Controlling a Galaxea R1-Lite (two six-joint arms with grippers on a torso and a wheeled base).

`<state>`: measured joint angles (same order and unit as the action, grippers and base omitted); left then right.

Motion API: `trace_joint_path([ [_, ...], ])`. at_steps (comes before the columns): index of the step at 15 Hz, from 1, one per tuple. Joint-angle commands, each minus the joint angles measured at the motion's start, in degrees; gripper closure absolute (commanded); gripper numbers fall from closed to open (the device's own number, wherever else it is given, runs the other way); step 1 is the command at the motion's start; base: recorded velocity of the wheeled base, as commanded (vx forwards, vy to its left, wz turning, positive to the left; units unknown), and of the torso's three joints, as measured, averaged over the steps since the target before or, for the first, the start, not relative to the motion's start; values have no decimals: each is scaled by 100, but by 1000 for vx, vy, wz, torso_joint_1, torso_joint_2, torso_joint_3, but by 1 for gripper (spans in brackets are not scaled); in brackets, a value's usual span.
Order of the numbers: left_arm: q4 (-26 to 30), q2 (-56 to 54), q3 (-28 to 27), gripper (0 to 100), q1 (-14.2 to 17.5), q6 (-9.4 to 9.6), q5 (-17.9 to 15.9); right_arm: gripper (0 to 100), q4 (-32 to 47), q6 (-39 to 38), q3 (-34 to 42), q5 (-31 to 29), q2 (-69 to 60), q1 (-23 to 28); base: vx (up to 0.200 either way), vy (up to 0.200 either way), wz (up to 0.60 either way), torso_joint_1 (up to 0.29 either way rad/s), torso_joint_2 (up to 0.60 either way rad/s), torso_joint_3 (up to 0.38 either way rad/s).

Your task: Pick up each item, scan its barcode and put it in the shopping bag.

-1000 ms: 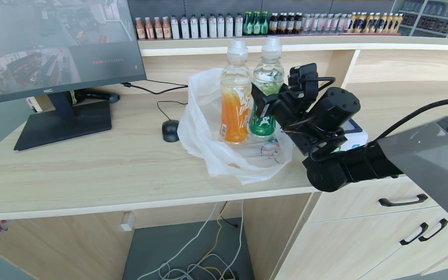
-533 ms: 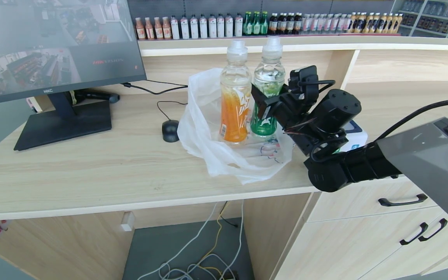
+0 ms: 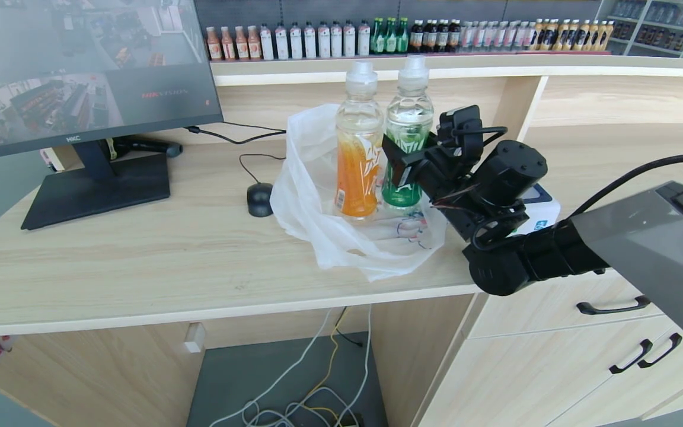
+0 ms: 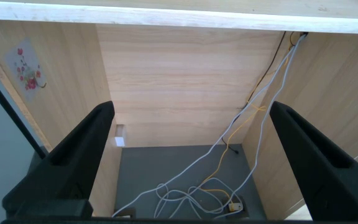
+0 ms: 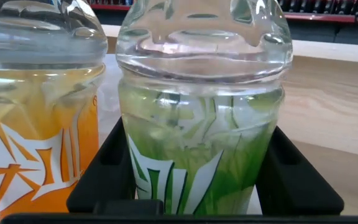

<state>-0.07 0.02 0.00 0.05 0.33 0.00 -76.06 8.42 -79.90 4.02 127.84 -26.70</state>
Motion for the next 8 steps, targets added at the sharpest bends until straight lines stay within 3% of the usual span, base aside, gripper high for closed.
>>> trace_joint_path([
  [1, -1, -2, 0, 0, 4, 2, 9, 100, 3, -7, 53, 2, 21, -2, 0, 0, 0, 0, 0, 0],
  [5, -1, -2, 0, 0, 4, 2, 0, 100, 12, -16, 88, 11, 21, 7, 0, 0, 0, 0, 0, 0],
  [6, -1, -2, 0, 0, 4, 2, 9, 0, 12, -51, 97, 2, 21, 7, 0, 0, 0, 0, 0, 0],
  [8, -1, -2, 0, 0, 4, 2, 0, 0, 3, -69, 97, 11, 4, 7, 0, 0, 0, 0, 0, 0],
])
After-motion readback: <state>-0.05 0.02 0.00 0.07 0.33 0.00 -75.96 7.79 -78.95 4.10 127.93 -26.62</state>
